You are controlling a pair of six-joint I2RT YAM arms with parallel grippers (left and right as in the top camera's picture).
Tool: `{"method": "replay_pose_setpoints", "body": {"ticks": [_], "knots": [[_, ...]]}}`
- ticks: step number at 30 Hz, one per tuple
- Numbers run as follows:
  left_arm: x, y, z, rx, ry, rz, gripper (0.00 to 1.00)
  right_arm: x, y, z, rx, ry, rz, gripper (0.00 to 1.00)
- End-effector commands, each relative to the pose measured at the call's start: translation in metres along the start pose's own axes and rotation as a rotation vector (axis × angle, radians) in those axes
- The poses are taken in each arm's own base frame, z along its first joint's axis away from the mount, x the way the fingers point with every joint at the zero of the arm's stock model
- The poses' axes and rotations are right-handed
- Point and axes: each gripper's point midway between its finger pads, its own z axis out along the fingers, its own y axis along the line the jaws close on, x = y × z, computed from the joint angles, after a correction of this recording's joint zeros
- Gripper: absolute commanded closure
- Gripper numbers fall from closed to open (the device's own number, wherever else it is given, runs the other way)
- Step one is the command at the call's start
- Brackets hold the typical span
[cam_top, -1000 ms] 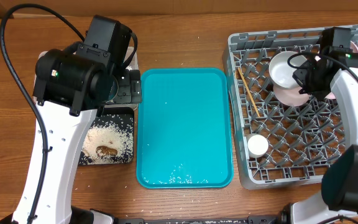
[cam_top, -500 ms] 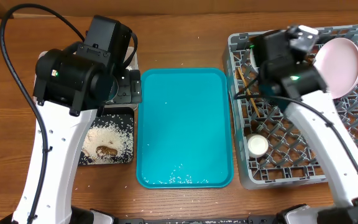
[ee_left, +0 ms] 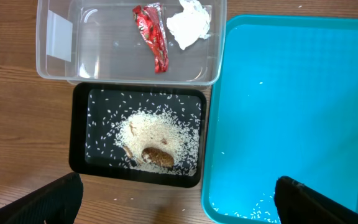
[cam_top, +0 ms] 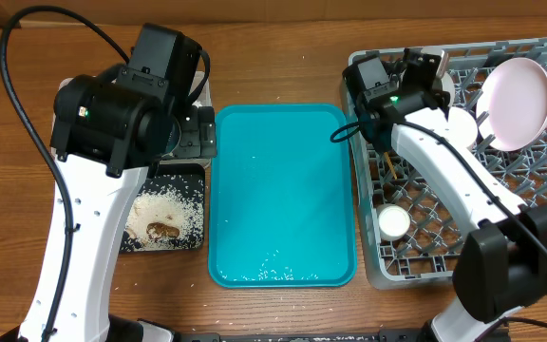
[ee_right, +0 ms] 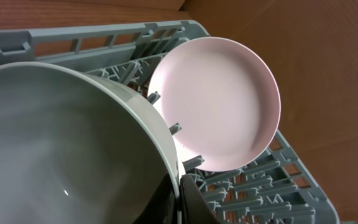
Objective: Sort waste into correct bins and load items into the dishwasher
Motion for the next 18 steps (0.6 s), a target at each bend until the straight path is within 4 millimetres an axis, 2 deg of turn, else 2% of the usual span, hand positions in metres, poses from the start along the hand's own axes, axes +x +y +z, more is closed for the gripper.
{"method": "replay_pose_setpoints", "body": {"ticks": [1,5,11,18], "knots": [[0.000,-0.001,0.002,0.005,0.006,-0.006,0.00,0.000,-0.003,0.001,0.046,-0.022,-0.022,0.96],[0.000,-0.001,0.002,0.005,0.006,-0.006,0.00,0.005,0.001,0.001,0.048,-0.014,-0.055,0.96],[0.000,-0.001,0.002,0.008,0.007,-0.006,0.00,0.012,0.013,-0.010,0.039,-0.033,-0.114,0.96],[0.000,-0.001,0.002,0.008,0.008,-0.006,0.00,0.018,0.008,-0.009,0.098,-0.069,-0.153,0.96]]}}
